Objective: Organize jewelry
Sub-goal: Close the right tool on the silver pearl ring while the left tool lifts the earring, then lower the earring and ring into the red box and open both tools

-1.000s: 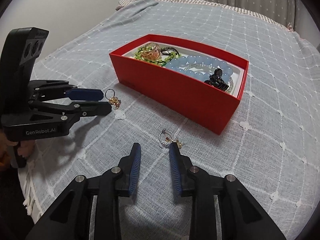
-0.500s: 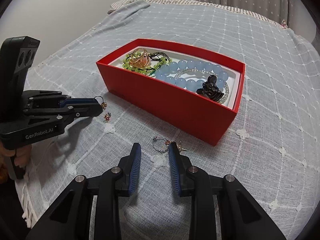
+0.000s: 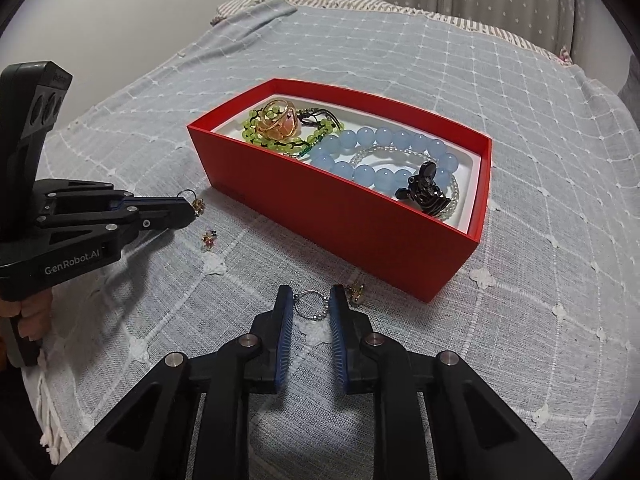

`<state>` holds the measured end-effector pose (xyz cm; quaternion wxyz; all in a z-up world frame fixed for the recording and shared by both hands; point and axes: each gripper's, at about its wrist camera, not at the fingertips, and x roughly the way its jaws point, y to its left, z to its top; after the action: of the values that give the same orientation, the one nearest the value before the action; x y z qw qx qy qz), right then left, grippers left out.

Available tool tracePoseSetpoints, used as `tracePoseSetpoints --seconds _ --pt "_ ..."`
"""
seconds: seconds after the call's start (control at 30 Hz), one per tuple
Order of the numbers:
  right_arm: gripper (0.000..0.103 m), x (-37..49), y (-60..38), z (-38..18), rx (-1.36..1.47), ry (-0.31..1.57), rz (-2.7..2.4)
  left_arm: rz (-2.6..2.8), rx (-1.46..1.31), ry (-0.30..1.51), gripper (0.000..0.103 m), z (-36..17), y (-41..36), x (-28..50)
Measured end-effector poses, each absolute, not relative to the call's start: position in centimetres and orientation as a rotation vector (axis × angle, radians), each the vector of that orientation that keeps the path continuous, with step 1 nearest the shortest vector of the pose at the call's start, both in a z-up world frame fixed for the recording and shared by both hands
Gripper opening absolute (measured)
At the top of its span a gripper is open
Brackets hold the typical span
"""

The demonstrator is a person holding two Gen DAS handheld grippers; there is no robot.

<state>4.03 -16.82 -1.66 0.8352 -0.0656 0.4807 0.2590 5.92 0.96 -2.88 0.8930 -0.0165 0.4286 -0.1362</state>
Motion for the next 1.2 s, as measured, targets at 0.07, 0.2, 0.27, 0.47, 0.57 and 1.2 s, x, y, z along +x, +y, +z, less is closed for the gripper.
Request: tracePoseSetpoints --seconds 0.07,0.2,0.27,0.47,0.57,1.2 --pt "0.019 3.9 -16.8 -1.5 -0.141 1.018 0.548 -0.284 -0.038 0.887 0.0 -2.7 0.9 5.9" --pt "0.019 3.8 -17.2 -1.0 -0.133 1.012 0.55 -0.289 -0.042 0.874 0.0 -2.0 0.7 5.6" --pt "0.019 3.4 -17.3 -0.3 -0.127 1.004 0.554 -0.293 -0.046 0.866 0.0 -1.6 0.7 5.4" --pt "0.019 2.8 -17.8 1.6 -0.103 0.965 0.553 -0.297 -0.051 0.836 0.0 -0.3 0.3 4.9" --pt "0.019 2.6 -18.0 2.5 -0.092 0.947 0.547 -0.299 -0.055 0.82 0.0 0.5 0.2 4.8" --pt "0.019 5.0 -18.9 5.8 -0.001 0.882 0.48 -0.248 -0.089 0.76 0.0 2.4 -1.0 8.2"
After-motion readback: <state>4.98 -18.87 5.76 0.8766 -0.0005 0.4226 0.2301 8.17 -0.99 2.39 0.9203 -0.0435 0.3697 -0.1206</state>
